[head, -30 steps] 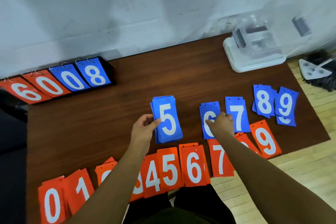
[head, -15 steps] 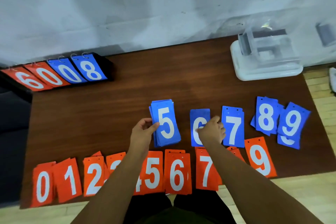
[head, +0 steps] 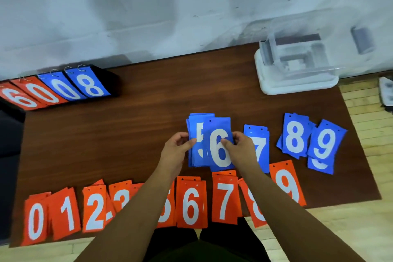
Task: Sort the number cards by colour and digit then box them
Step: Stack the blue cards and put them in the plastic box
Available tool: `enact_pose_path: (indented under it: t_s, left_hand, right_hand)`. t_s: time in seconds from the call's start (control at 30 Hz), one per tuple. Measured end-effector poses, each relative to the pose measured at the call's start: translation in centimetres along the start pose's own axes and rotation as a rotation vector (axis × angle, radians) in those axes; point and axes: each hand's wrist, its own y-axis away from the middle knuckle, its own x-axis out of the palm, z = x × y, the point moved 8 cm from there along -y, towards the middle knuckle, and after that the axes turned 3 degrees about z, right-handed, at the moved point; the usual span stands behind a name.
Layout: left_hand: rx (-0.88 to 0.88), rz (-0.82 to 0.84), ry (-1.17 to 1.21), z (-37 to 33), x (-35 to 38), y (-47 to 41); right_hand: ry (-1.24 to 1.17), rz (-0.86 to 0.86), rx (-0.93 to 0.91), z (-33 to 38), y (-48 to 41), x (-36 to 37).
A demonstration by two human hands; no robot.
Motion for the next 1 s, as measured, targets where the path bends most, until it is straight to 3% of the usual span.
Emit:
enact_pose_path:
  t_s: [0.13, 0.27, 0.33, 0.47, 0.6, 0.8, 1.0]
  left_hand:
    - [0.007, 0.141, -0.123, 0.6, 4.7, 0.1]
    - [0.025, 0.076, -0.196, 0.9, 5.6, -0.4]
    - [0.010, 0.039, -0.167, 1.2, 5.4, -0.5]
    - [0.001, 0.017, -0.110, 1.2, 5.0, -0.7]
    - [0.014, 0.020, -0.088, 1.3, 4.8, -0.3]
    - [0.030, -0.011, -0.080, 1.7, 3.5, 0.4]
    - [0.052, -0.070, -0.056, 1.1, 2.2, 0.1]
  right_hand:
    - [0.295, -0.081, -0.052, -0.5, 0.4, -0.8]
    - [0.248, -0.046, -0.037, -1.9, -0.2, -2.0]
    - [0.237, -0.145, -0.002, -2.9, -0.7, -4.9]
    - [0.569, -0.358, 0.068, -4.8, -1.6, -9.6]
    - [0.814, -0.294, 0.174, -5.9, -2.2, -8.5]
    - [0.645, -0.264, 0.212, -6.1, -3.2, -6.9]
    - [0.352, -0.221, 0.085, -5.3, -4.3, -7.7]
